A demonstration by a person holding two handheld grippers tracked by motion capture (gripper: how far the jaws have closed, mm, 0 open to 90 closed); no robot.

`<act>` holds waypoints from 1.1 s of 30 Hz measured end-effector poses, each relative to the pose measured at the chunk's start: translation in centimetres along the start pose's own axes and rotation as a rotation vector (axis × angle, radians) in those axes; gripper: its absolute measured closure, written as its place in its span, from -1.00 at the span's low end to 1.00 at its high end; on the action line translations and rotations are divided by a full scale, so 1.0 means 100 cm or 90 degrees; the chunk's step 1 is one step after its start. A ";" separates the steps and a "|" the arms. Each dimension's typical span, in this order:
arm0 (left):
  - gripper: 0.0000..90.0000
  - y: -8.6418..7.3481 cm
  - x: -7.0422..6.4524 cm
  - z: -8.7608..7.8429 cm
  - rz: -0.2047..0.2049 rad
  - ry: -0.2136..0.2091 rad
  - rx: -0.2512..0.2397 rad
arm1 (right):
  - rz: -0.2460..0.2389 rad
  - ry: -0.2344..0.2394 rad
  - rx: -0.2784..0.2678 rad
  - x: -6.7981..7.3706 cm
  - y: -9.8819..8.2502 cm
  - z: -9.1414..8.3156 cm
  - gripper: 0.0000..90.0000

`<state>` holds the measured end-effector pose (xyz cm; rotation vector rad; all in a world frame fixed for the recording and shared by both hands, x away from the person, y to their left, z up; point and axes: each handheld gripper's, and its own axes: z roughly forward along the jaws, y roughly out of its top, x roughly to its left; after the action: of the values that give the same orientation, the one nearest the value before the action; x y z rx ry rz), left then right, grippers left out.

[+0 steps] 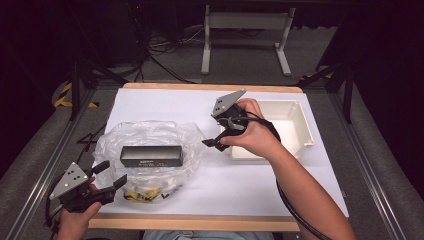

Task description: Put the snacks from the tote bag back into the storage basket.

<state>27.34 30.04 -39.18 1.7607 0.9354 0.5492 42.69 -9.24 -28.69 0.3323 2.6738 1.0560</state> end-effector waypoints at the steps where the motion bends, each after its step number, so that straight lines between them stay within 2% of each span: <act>1: -0.44 0.000 0.000 0.000 -0.003 0.000 -0.003 | 0.000 0.002 -0.004 0.000 0.002 0.004 -0.74; 11: -0.44 0.000 0.002 -0.001 -0.012 -0.008 -0.007 | -0.010 0.029 -0.033 0.003 0.015 0.040 -0.76; 15: -0.44 0.000 0.002 -0.001 -0.012 -0.006 -0.008 | -0.010 0.041 -0.032 0.003 0.016 0.051 -0.76; 18: -0.44 -0.001 0.004 -0.002 -0.017 -0.009 -0.010 | 0.003 0.055 -0.021 0.003 0.016 0.058 -0.64; 21: -0.44 -0.001 0.004 -0.003 -0.024 -0.009 -0.017 | 0.010 0.067 -0.027 0.003 0.013 0.066 -0.61; 30: -0.44 0.000 0.002 -0.002 -0.020 -0.007 -0.013 | 0.000 0.089 -0.030 0.008 0.007 0.092 -0.54; 33: -0.44 -0.001 0.004 -0.003 -0.023 0.000 -0.020 | -0.014 0.104 -0.021 0.010 0.004 0.105 -0.53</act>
<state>27.30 30.53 -39.14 1.7123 0.9521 0.5373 45.04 -1.93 -35.97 0.2185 2.7911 1.1672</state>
